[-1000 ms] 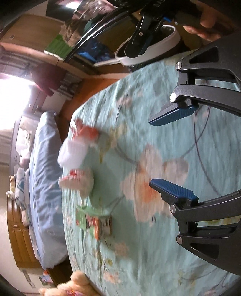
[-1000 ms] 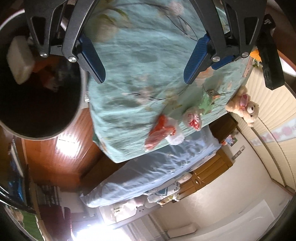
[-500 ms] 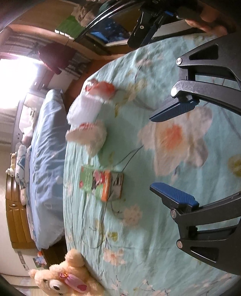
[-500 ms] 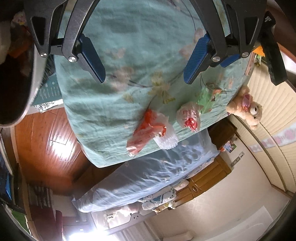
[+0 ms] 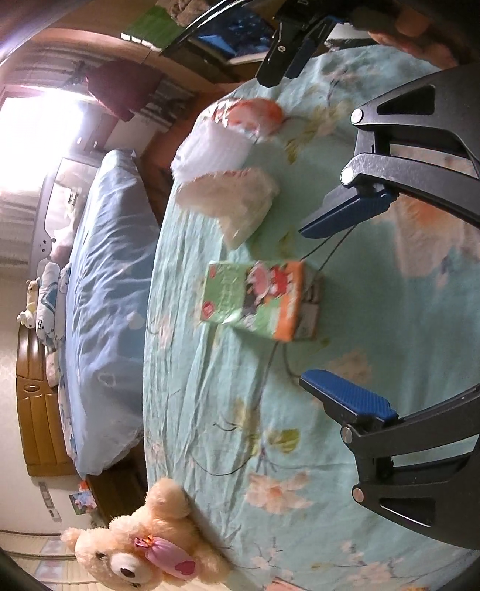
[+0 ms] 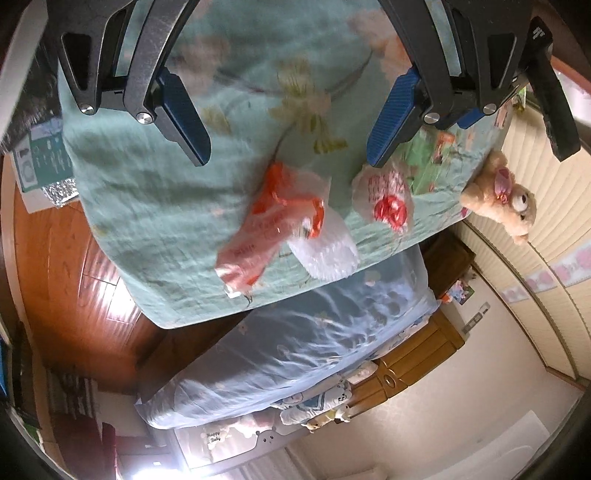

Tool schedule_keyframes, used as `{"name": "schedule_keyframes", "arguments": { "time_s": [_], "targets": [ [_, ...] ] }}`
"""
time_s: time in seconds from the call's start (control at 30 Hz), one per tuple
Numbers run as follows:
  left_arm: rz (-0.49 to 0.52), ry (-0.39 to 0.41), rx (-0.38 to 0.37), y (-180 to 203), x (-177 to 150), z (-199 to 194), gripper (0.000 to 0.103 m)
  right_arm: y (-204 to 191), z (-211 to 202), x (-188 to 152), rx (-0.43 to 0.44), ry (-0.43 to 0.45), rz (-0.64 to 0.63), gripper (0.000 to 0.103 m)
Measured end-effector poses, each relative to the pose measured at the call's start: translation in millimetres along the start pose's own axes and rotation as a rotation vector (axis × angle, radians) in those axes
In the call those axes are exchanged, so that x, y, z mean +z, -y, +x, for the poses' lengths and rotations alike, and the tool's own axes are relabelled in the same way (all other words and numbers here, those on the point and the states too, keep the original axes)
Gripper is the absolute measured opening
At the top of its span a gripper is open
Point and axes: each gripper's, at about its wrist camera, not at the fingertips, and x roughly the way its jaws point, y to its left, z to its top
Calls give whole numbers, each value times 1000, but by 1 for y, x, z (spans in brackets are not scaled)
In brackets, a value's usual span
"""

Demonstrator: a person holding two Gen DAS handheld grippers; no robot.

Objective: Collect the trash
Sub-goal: 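Move both tools back over the bed toward the remaining trash, then grasp the orange snack bag with the right tool while the left tool grasps the green milk carton, then carry the orange bag and green carton over the bin and open both tools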

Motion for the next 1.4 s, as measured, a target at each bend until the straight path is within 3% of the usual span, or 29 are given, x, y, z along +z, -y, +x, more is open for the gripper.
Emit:
{"name": "schedule_keyframes", "arguments": {
  "time_s": [0.27,0.3,0.4,0.43,0.47,0.97,1.4],
  "targets": [
    [5,-10,-2,-1,9,18,76,3,35,16,-12,-30,32,86],
    [8,-11,1,-1,9,20,76,5,38,16,-21,-33,38,80],
    [11,-20,0,0,9,25,70,9,40,15,-50,-28,36,50],
    [11,-18,-6,0,9,24,56,9,40,15,-63,-24,29,47],
    [16,-23,-16,0,8,25,49,9,39,14,-69,-18,21,46],
    [2,-12,-69,6,-31,-18,49,16,-14,-31,-14,-25,11,42],
    [71,19,-168,50,-55,-65,49,10,-76,-69,-6,7,-48,42]
  ]
}}
